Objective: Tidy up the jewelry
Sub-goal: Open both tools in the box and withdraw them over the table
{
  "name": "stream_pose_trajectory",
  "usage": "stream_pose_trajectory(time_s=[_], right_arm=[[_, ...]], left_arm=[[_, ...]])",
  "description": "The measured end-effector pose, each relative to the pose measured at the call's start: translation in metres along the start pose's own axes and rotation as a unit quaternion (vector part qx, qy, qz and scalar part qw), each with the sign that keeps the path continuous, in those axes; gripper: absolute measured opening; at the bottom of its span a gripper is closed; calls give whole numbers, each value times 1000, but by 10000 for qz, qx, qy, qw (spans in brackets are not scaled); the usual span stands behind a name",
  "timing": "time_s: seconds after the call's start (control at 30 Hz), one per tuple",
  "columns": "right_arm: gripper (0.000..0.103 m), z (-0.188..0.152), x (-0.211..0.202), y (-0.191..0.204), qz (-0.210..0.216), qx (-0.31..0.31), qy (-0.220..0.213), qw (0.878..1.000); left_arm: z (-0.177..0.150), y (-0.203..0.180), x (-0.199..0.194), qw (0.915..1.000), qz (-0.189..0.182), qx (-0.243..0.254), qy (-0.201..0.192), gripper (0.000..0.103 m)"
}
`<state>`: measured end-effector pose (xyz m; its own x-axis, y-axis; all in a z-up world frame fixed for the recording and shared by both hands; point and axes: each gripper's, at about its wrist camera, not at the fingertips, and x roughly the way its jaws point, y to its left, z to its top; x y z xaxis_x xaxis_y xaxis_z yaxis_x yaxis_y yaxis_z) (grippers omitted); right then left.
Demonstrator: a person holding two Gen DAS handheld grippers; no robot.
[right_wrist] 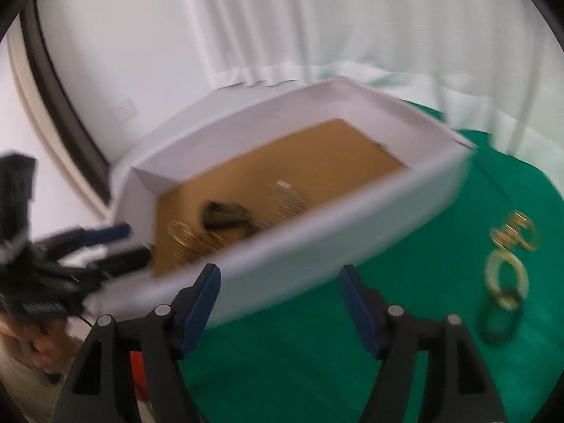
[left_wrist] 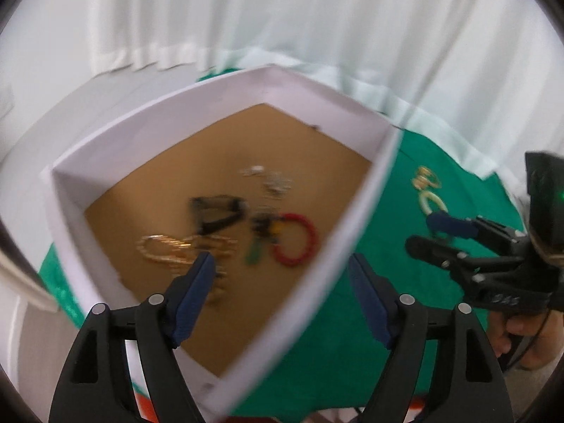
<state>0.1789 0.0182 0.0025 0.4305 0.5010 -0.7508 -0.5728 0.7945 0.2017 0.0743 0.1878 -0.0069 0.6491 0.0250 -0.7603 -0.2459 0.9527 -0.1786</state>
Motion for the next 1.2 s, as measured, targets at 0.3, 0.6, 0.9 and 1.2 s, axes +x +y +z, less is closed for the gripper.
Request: stream_pose_trajectory(time_s=[0.3, 0.6, 0.9, 1.2], right_arm=[[71, -116, -62, -94, -1479, 763, 21, 9861], [71, -201, -100, -163, -2494, 1833, -124, 9508], [71, -230, -106, -179, -2753, 2097, -317, 9377], [71, -240, -109, -169, -2666, 2168, -401, 9383]], left_arm=[[-27, -113, 13, 9912, -924, 929, 164, 88], [-60, -169, 67, 9837, -940, 1324, 775, 88], [-69, -188, 108, 9846, -549, 1453, 808, 88], [-77, -182, 111, 9864, -477, 1270, 932, 88]])
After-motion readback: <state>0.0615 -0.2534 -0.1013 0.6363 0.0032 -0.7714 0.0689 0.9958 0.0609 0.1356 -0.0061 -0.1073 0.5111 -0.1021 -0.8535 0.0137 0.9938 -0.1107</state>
